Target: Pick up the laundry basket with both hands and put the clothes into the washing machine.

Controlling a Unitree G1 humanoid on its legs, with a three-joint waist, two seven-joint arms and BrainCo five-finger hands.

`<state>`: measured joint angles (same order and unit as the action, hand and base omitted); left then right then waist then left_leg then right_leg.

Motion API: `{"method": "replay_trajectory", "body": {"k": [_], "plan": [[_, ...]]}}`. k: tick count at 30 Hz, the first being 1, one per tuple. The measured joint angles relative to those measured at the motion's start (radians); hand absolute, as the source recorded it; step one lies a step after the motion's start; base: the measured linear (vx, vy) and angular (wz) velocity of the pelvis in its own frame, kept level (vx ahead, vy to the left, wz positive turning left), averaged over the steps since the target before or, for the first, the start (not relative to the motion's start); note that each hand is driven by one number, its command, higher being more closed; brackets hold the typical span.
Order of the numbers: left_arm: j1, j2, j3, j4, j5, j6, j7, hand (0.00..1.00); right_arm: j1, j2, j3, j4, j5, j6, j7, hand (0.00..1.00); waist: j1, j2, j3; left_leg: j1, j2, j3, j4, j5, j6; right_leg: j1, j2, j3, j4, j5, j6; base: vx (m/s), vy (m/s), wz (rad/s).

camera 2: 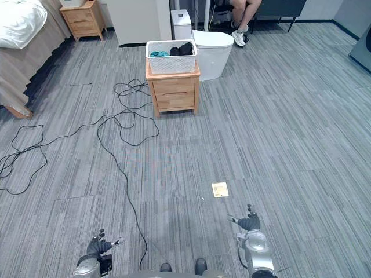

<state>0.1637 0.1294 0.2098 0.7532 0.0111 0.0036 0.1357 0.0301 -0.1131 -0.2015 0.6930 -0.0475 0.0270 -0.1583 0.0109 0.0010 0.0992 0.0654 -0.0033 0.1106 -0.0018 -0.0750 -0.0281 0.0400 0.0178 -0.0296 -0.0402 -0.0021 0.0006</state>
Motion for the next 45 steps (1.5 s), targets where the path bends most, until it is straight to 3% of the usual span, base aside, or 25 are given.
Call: {"method": "replay_trajectory", "body": {"k": [4, 16, 23, 27, 28, 30, 33, 34, 35, 36, 37, 38, 39, 40, 42, 44, 45], "plan": [[0.0, 0.002, 0.025, 0.025, 0.001, 0.001, -0.001, 0.0, 0.0, -0.01, -0.038, 0.067, 0.035, 0.001, -0.012, 0.0, -0.001, -0.001, 0.001, 0.01, -0.001, 0.0, -0.021, 0.012, 0.018, 0.001, 0.002, 0.0, -0.004, 0.004, -0.003, 0.0, 0.0, 0.0], [0.007, 0.001, 0.036, 0.033, 0.001, 0.011, 0.003, 0.0, -0.007, -0.014, -0.077, 0.115, 0.045, 0.003, -0.014, 0.0, 0.001, -0.018, 0.017, -0.026, -0.004, 0.004, -0.009, 0.006, 0.025, -0.024, -0.001, 0.003, -0.015, 0.011, -0.001, 0.0, 0.002, 0.0], [-0.01, -0.007, 0.036, -0.05, -0.002, 0.011, 0.022, 0.0, -0.041, -0.014, -0.078, 0.101, 0.052, 0.003, -0.019, 0.0, 0.005, -0.005, 0.064, -0.143, 0.006, 0.019, 0.161, -0.088, 0.054, -0.091, -0.004, 0.019, 0.038, -0.011, 0.022, 0.02, 0.038, -0.08], [-0.01, -0.008, 0.024, -0.102, -0.006, 0.01, 0.027, 0.0, -0.031, -0.012, -0.076, 0.064, 0.055, 0.003, -0.027, 0.0, 0.006, 0.001, 0.086, -0.174, -0.004, 0.036, 0.267, -0.192, 0.079, -0.206, -0.027, 0.022, 0.33, -0.167, 0.067, 0.03, 0.105, -0.09], [-0.012, -0.007, -0.001, -0.11, -0.019, 0.011, 0.041, 0.0, -0.025, -0.007, -0.073, 0.046, 0.057, 0.007, -0.037, 0.0, 0.008, -0.001, 0.097, -0.153, -0.015, 0.03, 0.291, -0.225, 0.093, -0.311, -0.054, -0.011, 0.571, -0.195, 0.086, 0.1, 0.127, -0.03], [-0.012, -0.003, -0.029, -0.122, -0.024, 0.013, 0.047, 0.0, -0.005, 0.002, -0.059, 0.023, 0.058, 0.02, -0.039, 0.0, 0.005, -0.007, 0.123, -0.1, -0.034, 0.028, 0.293, -0.252, 0.11, -0.43, -0.09, -0.053, 0.787, -0.226, 0.085, 0.22, 0.131, 0.02], [-0.025, 0.003, -0.05, -0.122, -0.041, 0.013, 0.055, 0.0, -0.002, 0.009, -0.049, 0.023, 0.058, 0.022, -0.039, 0.0, 0.002, -0.013, 0.135, -0.039, -0.044, 0.015, 0.257, -0.268, 0.115, -0.503, -0.092, -0.102, 0.707, -0.226, 0.08, 0.32, 0.081, 0.08], [-0.039, 0.002, -0.05, -0.122, -0.044, 0.013, 0.061, 0.0, -0.003, 0.005, -0.038, 0.025, 0.058, 0.022, -0.04, 0.0, -0.002, -0.004, 0.146, -0.013, -0.042, 0.001, 0.235, -0.267, 0.115, -0.517, -0.082, -0.122, 0.618, -0.209, 0.08, 0.47, 0.01, 0.44], [-0.067, 0.0, -0.051, -0.122, -0.05, 0.011, 0.062, 0.0, -0.007, -0.003, -0.03, 0.026, 0.058, 0.022, -0.04, 0.0, -0.022, -0.009, 0.16, 0.028, -0.033, -0.029, 0.196, -0.266, 0.113, -0.518, -0.068, -0.153, 0.464, -0.15, 0.071, 0.62, -0.024, 0.77], [-0.081, 0.002, -0.051, -0.121, -0.05, 0.011, 0.062, 0.0, -0.012, -0.007, -0.03, 0.027, 0.058, 0.022, -0.042, 0.0, -0.037, -0.007, 0.173, 0.068, -0.031, -0.061, 0.156, -0.261, 0.097, -0.521, -0.055, -0.162, 0.307, -0.065, 0.07, 0.56, -0.05, 0.84], [-0.088, 0.003, -0.051, -0.121, -0.05, 0.011, 0.062, 0.0, -0.013, -0.01, -0.03, 0.027, 0.058, 0.022, -0.044, 0.0, -0.048, -0.016, 0.175, 0.086, -0.032, -0.076, 0.145, -0.262, 0.087, -0.522, -0.055, -0.161, 0.252, -0.027, 0.073, 0.59, -0.099, 0.96], [-0.097, 0.002, -0.053, -0.119, -0.05, 0.01, 0.061, 0.0, -0.008, -0.017, -0.03, 0.027, 0.058, 0.022, -0.046, 0.0, -0.06, -0.02, 0.176, 0.118, -0.031, -0.105, 0.14, -0.278, 0.058, -0.527, -0.057, -0.156, 0.205, 0.056, 0.042, 0.63, -0.149, 0.88], [-0.1, -0.005, -0.052, -0.118, -0.049, 0.01, 0.06, 0.0, 0.001, -0.023, -0.032, 0.027, 0.058, 0.023, -0.051, 0.0, -0.071, -0.009, 0.17, 0.137, -0.009, -0.132, 0.153, -0.286, 0.04, -0.533, -0.054, -0.163, 0.264, 0.155, -0.044, 0.64, -0.171, 0.71], [-0.103, -0.009, -0.051, -0.117, -0.048, 0.011, 0.06, 0.0, -0.009, -0.025, -0.033, 0.026, 0.057, 0.023, -0.053, 0.0, -0.074, 0.008, 0.169, 0.132, 0.012, -0.135, 0.172, -0.282, 0.029, -0.551, -0.045, -0.178, 0.322, 0.108, -0.074, 0.65, -0.197, 0.41], [-0.089, -0.014, -0.044, -0.118, -0.049, 0.012, 0.057, 0.0, -0.013, 0.001, -0.029, -0.01, 0.057, 0.027, -0.053, 0.0, -0.074, 0.02, 0.173, 0.101, 0.06, -0.087, 0.392, -0.198, -0.139, -0.506, -0.028, -0.212, 0.459, -0.04, -0.115, 0.76, -0.247, 0.18], [-0.058, -0.041, -0.023, -0.143, -0.05, 0.012, 0.039, 0.0, 0.005, 0.012, -0.002, -0.076, 0.057, 0.026, -0.052, 0.0, -0.073, 0.033, 0.175, 0.014, 0.109, -0.057, 0.712, -0.032, -0.181, -0.391, 0.005, -0.214, 0.452, -0.103, -0.123, 0.62, -0.195, -0.04], [-0.034, -0.052, -0.021, -0.18, -0.05, 0.01, 0.036, 0.0, 0.004, 0.022, 0.024, -0.117, 0.057, 0.019, -0.052, 0.0, -0.062, 0.037, 0.175, -0.084, 0.16, -0.035, 0.967, -0.032, -0.163, -0.313, 0.035, -0.197, 0.428, -0.129, -0.135, 0.6, -0.143, -0.34]]}}
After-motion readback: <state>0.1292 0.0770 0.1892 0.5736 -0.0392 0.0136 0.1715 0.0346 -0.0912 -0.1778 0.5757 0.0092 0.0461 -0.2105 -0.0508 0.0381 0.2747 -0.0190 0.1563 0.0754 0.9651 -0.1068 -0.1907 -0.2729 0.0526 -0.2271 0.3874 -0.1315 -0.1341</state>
